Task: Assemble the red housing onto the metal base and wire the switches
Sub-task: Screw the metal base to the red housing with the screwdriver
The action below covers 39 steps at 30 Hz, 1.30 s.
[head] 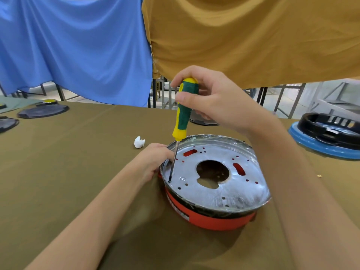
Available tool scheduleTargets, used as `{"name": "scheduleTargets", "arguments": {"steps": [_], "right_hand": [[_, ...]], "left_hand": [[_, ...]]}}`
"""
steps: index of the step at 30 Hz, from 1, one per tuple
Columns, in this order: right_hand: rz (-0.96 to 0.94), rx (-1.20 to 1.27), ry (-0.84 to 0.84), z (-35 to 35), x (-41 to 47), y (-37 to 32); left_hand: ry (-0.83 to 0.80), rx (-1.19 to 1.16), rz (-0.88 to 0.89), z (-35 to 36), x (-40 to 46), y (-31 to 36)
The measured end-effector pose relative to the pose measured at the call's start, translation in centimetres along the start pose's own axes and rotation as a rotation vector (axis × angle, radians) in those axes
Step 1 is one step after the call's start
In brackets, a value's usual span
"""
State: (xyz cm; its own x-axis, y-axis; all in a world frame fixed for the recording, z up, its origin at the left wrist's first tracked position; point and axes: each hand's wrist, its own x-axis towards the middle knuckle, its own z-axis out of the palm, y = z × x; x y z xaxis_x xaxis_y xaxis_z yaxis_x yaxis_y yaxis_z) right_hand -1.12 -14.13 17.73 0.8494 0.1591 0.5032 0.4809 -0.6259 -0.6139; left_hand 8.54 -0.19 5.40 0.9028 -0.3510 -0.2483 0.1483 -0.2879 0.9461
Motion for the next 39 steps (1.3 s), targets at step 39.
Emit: {"name": "scheduleTargets", "arguments": {"steps": [39], "right_hand": [[0.038,-0.335,0.105,0.9,0.2,-1.4]], "left_hand": [[0.025,0.051,0.005,0.1,-0.2,0.0]]}}
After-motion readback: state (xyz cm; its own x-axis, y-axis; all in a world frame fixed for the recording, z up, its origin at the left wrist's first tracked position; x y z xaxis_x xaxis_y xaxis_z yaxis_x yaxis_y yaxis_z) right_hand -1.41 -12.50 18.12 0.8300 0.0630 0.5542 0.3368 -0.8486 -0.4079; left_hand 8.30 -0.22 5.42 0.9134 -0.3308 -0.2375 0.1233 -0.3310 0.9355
